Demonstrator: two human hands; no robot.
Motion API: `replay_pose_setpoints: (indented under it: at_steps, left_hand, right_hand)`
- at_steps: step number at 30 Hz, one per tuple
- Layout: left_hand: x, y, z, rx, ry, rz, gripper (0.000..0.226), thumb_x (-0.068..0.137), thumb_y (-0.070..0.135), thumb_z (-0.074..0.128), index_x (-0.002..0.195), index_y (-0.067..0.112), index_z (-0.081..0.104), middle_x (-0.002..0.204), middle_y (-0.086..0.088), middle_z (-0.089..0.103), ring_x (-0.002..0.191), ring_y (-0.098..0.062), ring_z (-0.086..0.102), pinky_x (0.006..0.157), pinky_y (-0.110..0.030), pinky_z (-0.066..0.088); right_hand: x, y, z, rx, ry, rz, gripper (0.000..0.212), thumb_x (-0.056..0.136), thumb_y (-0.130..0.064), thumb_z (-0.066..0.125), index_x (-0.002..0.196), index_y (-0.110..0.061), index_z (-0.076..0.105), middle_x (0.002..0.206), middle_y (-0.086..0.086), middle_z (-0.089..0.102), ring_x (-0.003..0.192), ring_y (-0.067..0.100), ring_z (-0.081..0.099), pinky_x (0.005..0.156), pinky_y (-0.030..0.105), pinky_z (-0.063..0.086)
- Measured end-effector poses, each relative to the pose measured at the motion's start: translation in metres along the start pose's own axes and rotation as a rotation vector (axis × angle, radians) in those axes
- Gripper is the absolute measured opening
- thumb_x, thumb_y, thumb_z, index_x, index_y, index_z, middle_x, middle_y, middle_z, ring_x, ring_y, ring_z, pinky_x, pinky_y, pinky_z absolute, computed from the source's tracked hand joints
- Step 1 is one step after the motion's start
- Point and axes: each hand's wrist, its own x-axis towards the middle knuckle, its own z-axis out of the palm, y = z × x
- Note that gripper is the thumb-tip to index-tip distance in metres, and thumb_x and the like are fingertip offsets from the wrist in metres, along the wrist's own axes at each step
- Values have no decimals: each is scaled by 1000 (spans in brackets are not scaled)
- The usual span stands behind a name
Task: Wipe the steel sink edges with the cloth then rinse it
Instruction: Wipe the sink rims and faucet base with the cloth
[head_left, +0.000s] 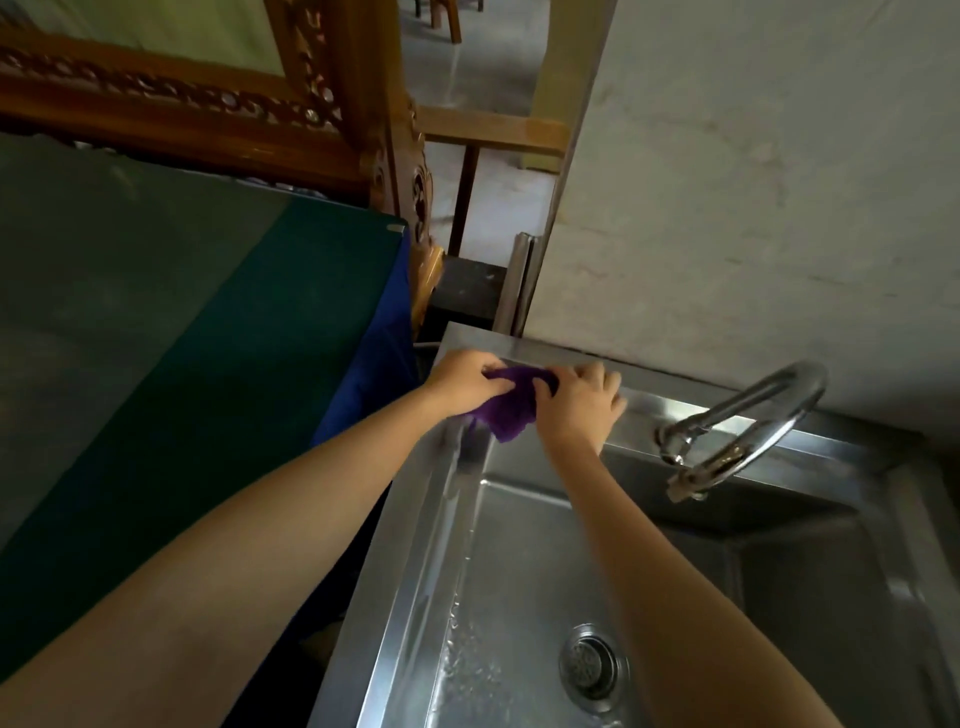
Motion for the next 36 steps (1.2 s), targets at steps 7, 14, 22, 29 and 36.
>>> replay_pose_setpoints:
  at_steps: [7, 14, 22, 29, 36]
  left_hand:
    - [26, 6, 43, -29, -85, -31, 28, 95, 24, 49, 115, 11, 65, 112, -11, 68, 101, -24, 63, 85, -31, 48]
    - [32, -13, 41, 168, 2, 17, 31, 96, 16, 44, 120, 10, 62, 121, -10, 64, 112, -24, 59, 98, -35, 45]
    - [2, -65, 26, 342, 394, 172, 43, 98, 19, 41, 140, 10, 41, 143, -11, 47, 134, -25, 40, 109, -33, 33]
    - [-8, -101, 47, 577, 188, 53, 64, 97, 45, 8, 149, 7, 3, 159, -11, -6, 146, -19, -12, 118, -28, -9]
    - [-7, -103, 50, 516, 201, 43, 60, 100, 41, 15, 149, 9, 2, 160, -7, -8, 146, -15, -14, 119, -28, -7]
  right_hand:
    - [-3, 20, 30, 349, 31, -29, 36, 94, -18, 47, 128, -6, 48, 126, 16, 50, 117, 31, 41, 101, 40, 36]
    - [3, 37, 56, 79, -239, -160, 63, 86, -38, 59, 140, -17, 34, 137, 8, 35, 124, 26, 34, 105, 38, 34]
    - [3, 31, 50, 6, 85, -28, 30, 80, -16, 61, 105, -1, 53, 110, 22, 52, 101, 40, 46, 85, 48, 44]
    - [12, 67, 60, 87, -34, 252, 68, 91, -29, 51, 142, 4, 21, 148, 36, 12, 140, 45, 10, 116, 47, 5]
    - [10, 44, 78, 68, -84, 150, 75, 94, -46, 36, 147, 0, 7, 153, 31, -4, 143, 41, -7, 117, 46, -5]
